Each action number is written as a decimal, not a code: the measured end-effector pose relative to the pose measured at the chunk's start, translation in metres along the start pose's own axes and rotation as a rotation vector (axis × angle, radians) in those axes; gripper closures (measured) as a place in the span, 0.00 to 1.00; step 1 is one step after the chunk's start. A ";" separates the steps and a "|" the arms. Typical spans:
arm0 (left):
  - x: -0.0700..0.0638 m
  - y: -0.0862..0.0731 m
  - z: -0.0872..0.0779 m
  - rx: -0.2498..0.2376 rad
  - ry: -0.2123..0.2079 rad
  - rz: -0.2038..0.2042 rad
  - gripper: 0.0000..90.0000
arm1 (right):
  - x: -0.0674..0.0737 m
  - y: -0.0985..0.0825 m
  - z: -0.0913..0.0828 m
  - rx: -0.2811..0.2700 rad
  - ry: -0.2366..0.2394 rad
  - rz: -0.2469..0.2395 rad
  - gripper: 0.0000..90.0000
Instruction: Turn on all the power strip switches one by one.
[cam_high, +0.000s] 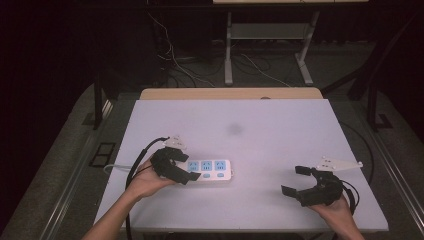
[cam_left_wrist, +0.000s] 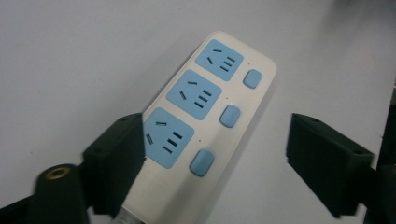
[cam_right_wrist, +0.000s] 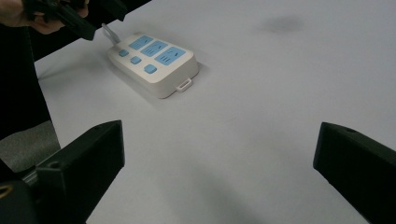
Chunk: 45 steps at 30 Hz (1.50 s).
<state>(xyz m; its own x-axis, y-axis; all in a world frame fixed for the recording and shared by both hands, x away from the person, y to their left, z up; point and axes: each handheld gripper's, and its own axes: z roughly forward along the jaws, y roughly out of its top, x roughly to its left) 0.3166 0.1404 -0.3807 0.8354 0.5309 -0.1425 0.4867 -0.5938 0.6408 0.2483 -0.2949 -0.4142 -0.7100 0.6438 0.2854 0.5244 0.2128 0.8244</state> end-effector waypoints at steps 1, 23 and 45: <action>0.001 0.000 0.001 0.002 0.002 0.001 0.27 | 0.000 0.000 0.000 0.000 0.000 -0.001 0.02; 0.007 0.000 0.008 0.046 -0.050 0.019 0.96 | 0.000 -0.002 0.001 -0.001 0.004 -0.006 0.02; 0.008 -0.003 0.022 0.134 -0.046 0.051 0.99 | 0.001 -0.002 0.001 0.003 0.009 -0.008 0.02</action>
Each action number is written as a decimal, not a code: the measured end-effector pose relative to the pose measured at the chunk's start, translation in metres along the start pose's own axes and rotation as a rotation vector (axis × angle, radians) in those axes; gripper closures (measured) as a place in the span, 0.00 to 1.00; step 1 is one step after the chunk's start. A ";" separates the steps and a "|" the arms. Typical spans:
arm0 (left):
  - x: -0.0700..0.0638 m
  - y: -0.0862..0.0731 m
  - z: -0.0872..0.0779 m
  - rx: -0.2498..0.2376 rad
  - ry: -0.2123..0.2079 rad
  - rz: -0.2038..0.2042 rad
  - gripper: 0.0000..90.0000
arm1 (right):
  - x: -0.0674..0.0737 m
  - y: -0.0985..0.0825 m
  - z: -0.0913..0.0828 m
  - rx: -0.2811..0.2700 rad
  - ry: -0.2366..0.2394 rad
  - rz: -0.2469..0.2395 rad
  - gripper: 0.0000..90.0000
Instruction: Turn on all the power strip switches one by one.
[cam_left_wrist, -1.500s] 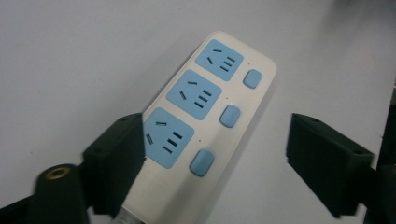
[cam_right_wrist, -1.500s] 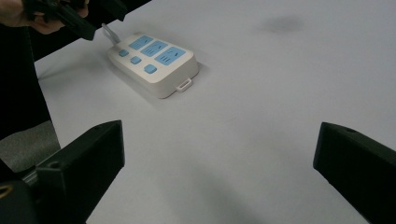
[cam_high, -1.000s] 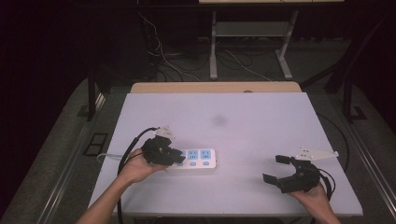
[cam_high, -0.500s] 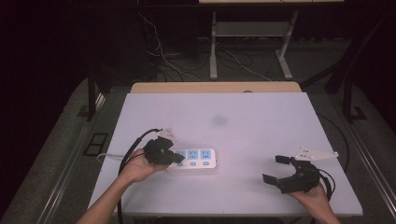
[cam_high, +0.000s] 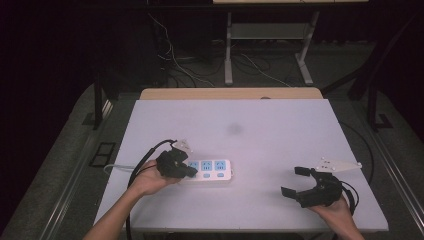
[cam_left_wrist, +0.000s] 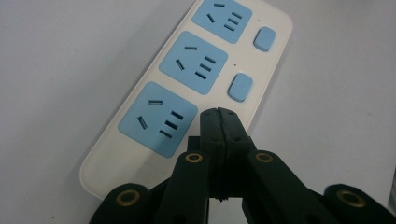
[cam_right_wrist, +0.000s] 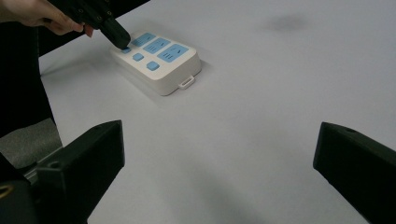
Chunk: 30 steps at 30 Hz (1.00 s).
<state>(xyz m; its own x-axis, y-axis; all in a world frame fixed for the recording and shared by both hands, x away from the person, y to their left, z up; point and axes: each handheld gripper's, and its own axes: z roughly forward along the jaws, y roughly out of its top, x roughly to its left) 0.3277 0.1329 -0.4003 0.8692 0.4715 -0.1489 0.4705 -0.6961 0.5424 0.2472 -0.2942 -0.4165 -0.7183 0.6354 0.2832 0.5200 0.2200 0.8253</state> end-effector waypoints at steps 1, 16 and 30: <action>0.000 0.000 0.000 -0.002 0.001 -0.004 0.99 | 0.000 0.000 0.000 0.000 0.000 0.000 0.02; 0.004 -0.005 0.003 -0.030 -0.025 -0.034 0.99 | 0.001 0.000 -0.001 -0.003 0.007 -0.008 0.02; 0.003 -0.007 0.005 -0.039 -0.021 -0.040 1.00 | 0.002 0.001 -0.005 -0.024 0.005 -0.011 0.02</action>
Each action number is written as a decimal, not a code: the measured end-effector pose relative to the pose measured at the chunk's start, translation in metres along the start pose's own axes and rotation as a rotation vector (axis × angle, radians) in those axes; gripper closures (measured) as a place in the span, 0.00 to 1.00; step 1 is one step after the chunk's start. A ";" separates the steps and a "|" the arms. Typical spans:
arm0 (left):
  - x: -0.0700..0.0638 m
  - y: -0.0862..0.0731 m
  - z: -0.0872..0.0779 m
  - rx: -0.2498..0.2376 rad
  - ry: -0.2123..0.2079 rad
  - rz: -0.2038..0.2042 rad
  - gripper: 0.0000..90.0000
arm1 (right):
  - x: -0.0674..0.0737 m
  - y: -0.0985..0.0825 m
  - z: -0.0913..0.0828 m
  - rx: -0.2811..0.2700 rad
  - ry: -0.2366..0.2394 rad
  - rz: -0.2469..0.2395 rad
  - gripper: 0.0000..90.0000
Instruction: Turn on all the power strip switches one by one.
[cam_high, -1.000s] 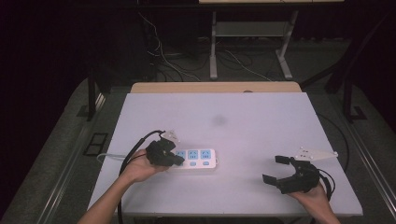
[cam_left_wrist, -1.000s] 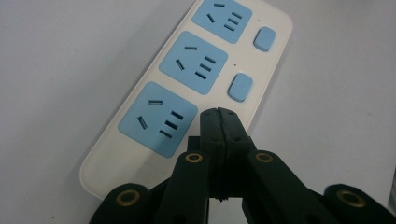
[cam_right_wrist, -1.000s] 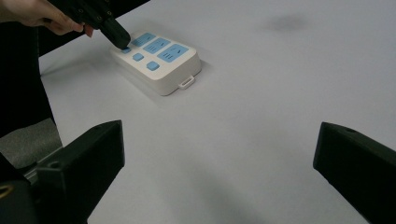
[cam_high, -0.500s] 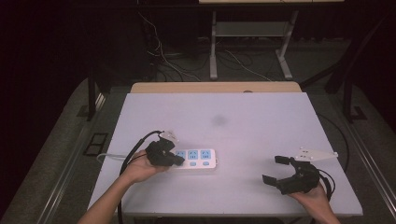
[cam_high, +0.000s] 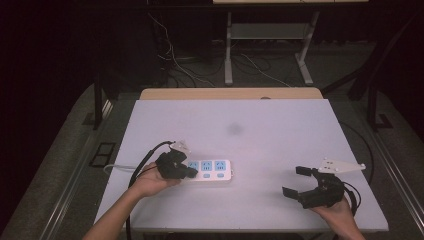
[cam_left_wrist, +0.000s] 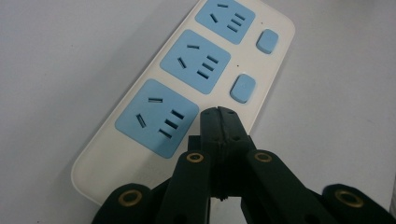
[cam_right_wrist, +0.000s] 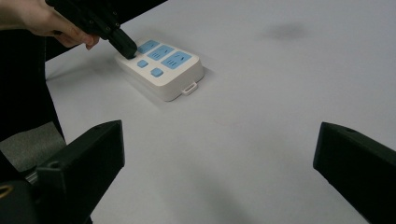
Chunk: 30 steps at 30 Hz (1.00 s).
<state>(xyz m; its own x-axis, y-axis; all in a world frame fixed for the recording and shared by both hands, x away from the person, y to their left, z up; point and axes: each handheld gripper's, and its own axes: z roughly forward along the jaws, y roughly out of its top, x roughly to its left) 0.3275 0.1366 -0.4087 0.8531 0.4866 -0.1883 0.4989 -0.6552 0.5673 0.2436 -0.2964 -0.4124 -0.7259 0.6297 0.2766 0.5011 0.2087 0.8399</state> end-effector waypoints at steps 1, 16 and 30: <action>0.000 0.000 0.000 0.003 0.001 0.002 1.00 | 0.000 0.000 0.000 -0.001 0.000 0.000 0.02; -0.001 0.000 0.000 -0.002 0.009 0.006 1.00 | -0.001 0.000 0.001 0.002 -0.002 0.004 0.02; -0.005 0.004 0.001 0.003 0.014 0.028 0.99 | -0.003 0.000 0.000 -0.004 -0.011 0.008 0.02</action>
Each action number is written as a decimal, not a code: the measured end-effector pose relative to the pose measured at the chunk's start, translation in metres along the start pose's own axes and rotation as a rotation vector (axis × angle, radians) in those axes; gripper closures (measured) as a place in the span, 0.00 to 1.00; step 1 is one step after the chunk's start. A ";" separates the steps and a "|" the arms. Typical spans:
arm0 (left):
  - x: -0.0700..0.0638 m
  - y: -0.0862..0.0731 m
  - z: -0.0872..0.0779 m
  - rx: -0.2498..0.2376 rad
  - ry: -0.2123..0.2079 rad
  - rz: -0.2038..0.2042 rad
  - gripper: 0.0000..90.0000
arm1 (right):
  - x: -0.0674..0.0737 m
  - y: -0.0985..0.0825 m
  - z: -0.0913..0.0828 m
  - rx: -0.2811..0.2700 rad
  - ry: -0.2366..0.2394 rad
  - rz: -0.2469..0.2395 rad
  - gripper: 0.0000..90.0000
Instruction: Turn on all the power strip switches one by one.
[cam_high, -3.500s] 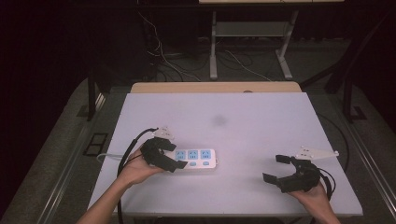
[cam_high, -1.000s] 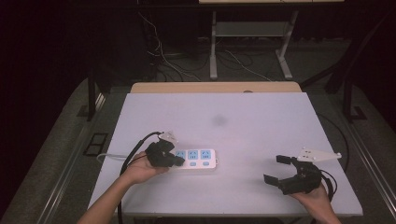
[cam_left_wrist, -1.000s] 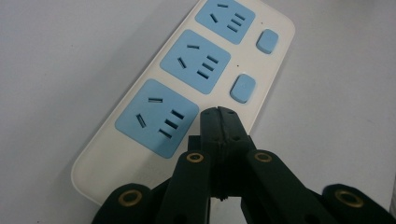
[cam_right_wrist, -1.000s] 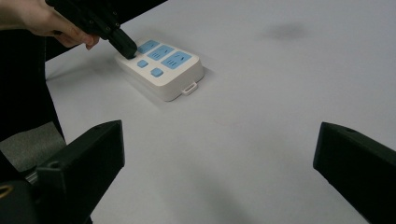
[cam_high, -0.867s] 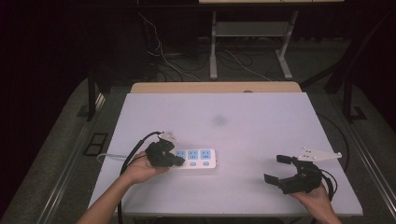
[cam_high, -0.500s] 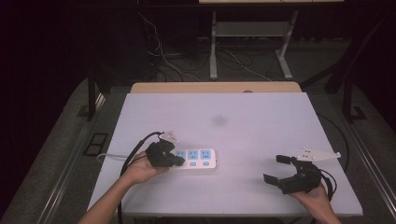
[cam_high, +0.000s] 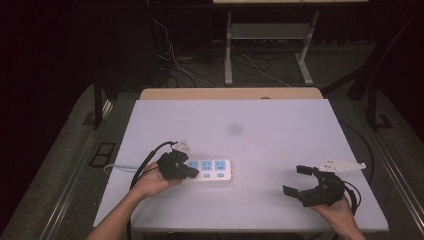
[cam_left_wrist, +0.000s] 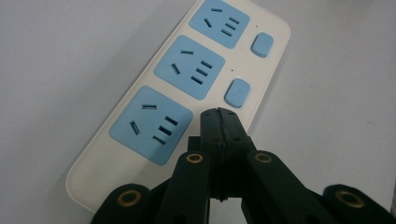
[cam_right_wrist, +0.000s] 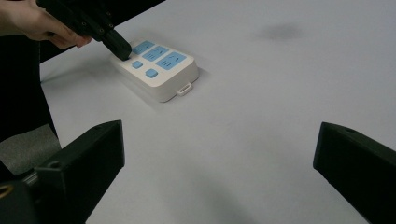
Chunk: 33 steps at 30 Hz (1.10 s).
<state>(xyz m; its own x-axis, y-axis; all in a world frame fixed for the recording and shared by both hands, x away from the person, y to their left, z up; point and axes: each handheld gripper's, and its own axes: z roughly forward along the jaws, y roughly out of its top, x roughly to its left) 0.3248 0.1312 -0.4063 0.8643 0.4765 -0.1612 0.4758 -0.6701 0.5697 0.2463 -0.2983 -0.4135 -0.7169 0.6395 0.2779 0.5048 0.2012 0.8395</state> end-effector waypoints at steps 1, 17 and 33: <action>0.000 0.000 0.000 0.004 0.001 0.007 0.99 | 0.000 0.000 0.000 -0.001 0.000 0.000 0.02; -0.007 0.020 -0.010 -0.008 -0.013 0.044 0.99 | 0.000 0.000 -0.001 -0.006 0.000 -0.001 0.02; -0.011 0.031 0.000 -0.012 -0.029 0.074 0.99 | 0.000 0.000 -0.001 -0.004 0.001 -0.001 0.02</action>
<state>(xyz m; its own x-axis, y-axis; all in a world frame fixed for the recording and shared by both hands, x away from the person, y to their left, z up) 0.3299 0.1056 -0.3871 0.9014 0.4094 -0.1411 0.4085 -0.6958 0.5907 0.2463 -0.2992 -0.4130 -0.7182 0.6382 0.2774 0.5022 0.1994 0.8415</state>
